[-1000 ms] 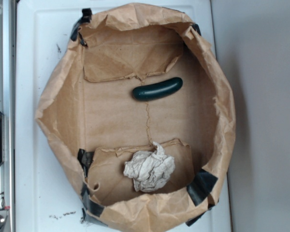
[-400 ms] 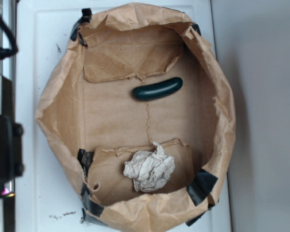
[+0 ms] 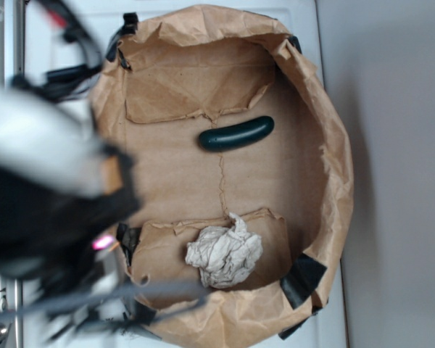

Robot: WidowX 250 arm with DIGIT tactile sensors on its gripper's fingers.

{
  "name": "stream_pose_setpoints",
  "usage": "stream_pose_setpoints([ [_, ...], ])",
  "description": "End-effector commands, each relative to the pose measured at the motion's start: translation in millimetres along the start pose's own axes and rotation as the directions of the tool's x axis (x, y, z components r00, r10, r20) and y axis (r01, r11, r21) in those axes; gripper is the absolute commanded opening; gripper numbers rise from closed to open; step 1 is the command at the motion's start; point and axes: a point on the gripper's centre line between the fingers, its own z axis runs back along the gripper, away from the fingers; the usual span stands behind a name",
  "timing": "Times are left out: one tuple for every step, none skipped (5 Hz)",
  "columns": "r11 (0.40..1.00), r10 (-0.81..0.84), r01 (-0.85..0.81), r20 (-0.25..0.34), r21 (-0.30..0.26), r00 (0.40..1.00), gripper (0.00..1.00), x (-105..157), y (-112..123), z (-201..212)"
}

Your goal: Grab the white paper.

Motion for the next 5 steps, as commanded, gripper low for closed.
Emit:
stream_pose_setpoints([
  [0.999,0.013,-0.011,-0.06,0.038,0.998,1.0,26.2,11.9,-74.9],
  [0.999,0.009,-0.005,-0.093,0.049,0.996,1.0,35.3,13.7,-100.8],
  [0.998,-0.048,0.052,-0.064,0.048,0.997,1.0,35.8,-7.2,-122.7],
  [0.966,-0.226,0.223,-0.008,-0.133,0.974,1.0,26.0,-29.2,-110.1],
  [0.964,-0.219,0.22,0.017,-0.148,0.975,1.0,33.6,-36.6,-105.7],
])
